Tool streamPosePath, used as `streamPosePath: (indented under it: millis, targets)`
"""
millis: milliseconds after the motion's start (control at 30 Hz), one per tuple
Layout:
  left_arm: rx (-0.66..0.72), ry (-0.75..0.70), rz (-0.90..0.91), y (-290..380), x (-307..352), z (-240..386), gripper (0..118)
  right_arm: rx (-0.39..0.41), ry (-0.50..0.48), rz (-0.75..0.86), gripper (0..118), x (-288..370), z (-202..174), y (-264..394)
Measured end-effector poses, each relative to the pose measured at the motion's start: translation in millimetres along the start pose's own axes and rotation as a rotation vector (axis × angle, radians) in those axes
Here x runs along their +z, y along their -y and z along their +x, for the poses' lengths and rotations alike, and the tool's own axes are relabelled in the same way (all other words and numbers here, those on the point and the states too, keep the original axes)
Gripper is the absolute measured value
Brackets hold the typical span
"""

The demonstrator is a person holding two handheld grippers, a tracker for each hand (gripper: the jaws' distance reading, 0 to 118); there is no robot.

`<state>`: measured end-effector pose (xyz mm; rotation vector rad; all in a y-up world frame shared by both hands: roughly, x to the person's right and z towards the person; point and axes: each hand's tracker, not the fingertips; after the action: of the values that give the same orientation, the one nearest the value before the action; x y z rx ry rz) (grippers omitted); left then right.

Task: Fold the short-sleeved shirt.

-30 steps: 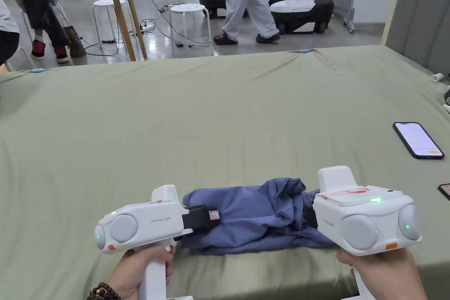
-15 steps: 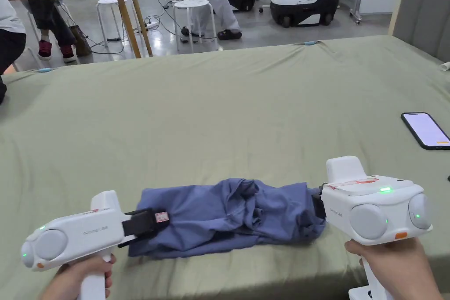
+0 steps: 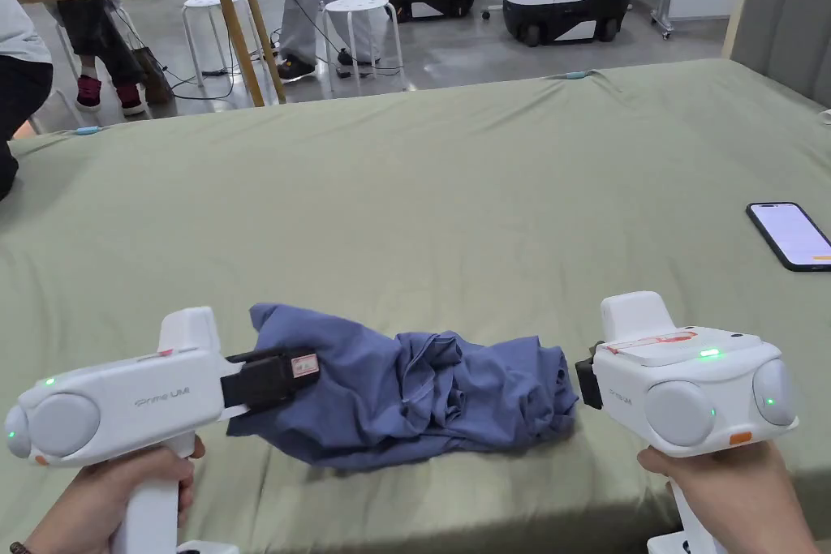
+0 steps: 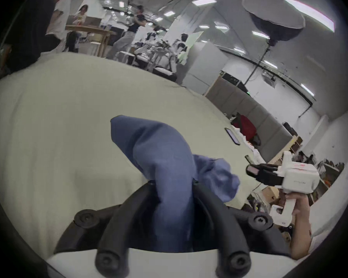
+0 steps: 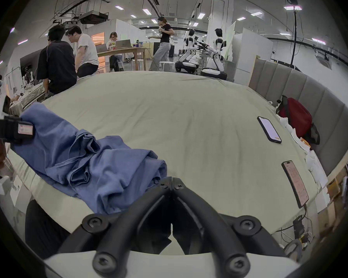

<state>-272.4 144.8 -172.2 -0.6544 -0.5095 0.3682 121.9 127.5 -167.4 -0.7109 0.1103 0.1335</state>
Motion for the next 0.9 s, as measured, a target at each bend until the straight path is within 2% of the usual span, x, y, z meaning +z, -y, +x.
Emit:
streamPosePath:
  millis: [200, 367, 533, 600, 667, 700, 767, 867, 900]
  targets:
    - [-0.032, 0.085, -0.036, -13.6, -39.9, 49.5, 17, -0.024, 0.005, 0.003, 0, -0.1, 9.3, 3.5]
    - [-0.057, 0.09, -0.122, -9.2, -103.3, 89.4, 17, -0.044, 0.014, 0.0, 0, 2.0, 21.6, 7.8]
    - [-0.071, 0.09, -0.2, 2.8, -161.7, 103.9, 20, -0.07, 0.034, 0.0, 0, 8.7, 38.6, 13.8]
    - [-0.068, 0.079, -0.219, 6.7, -173.8, 102.9, 37, -0.083, 0.047, -0.003, 0, 10.5, 45.5, 17.2]
    - [-0.034, 0.131, -0.225, 8.0, -175.2, 98.7, 65, -0.083, 0.057, -0.008, 0, 11.5, 50.5, 20.7]
    - [-0.023, 0.174, -0.209, 7.4, -172.7, 98.5, 73, -0.086, 0.061, -0.011, 0, 11.3, 52.2, 21.9]
    - [-0.033, 0.205, -0.19, 4.6, -162.7, 102.9, 80, -0.094, 0.065, -0.016, 0, 10.6, 54.0, 23.3]
    - [-0.097, 0.177, -0.174, -2.8, -143.0, 106.9, 106, -0.1, 0.053, -0.017, 0, 8.1, 51.2, 23.3]
    - [-0.12, 0.153, -0.147, -5.5, -135.2, 104.9, 106, -0.092, 0.048, -0.018, 0, 7.2, 47.9, 23.0]
